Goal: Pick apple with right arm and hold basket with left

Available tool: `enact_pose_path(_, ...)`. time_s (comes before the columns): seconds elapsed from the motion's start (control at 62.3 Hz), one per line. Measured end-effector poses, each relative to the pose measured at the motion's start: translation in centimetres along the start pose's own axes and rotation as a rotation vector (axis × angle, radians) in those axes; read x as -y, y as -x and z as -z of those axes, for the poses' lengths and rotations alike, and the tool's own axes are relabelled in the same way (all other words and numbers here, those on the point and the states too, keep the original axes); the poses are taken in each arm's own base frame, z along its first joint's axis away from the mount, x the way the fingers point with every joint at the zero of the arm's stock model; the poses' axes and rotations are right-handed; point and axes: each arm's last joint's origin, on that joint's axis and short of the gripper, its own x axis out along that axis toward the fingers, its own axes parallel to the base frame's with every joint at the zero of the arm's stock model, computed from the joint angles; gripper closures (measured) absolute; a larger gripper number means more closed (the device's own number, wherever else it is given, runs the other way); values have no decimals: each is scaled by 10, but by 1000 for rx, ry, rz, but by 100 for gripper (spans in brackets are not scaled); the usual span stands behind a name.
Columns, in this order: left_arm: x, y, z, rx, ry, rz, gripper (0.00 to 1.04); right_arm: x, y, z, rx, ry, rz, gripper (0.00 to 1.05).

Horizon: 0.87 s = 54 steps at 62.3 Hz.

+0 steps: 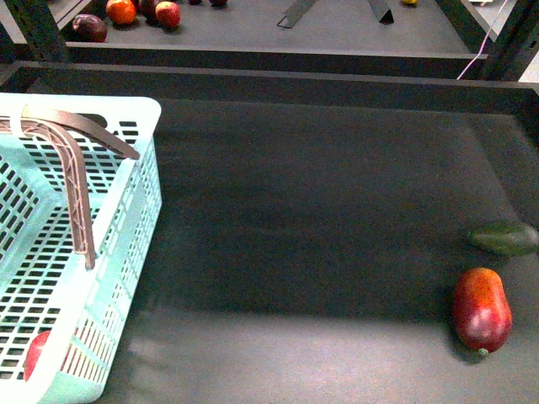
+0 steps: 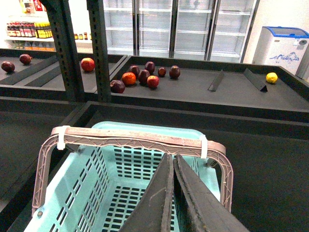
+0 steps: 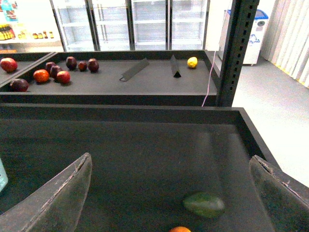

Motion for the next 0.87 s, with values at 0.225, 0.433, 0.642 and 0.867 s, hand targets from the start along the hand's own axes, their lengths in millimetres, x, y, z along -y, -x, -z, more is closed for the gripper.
enact_pose_path(0.225,0,0,0,0,0,0,101,0,0,0,0,0,0,9)
enact_pose_path(0.433,0,0,0,0,0,0,79,0,0,0,0,0,0,9)
enact_pose_path(0.642,0,0,0,0,0,0,39,0,0,0,0,0,0,9)
enact_pose_path(0.867,0,0,0,0,-2,0,7,0,0,0,0,0,0,9)
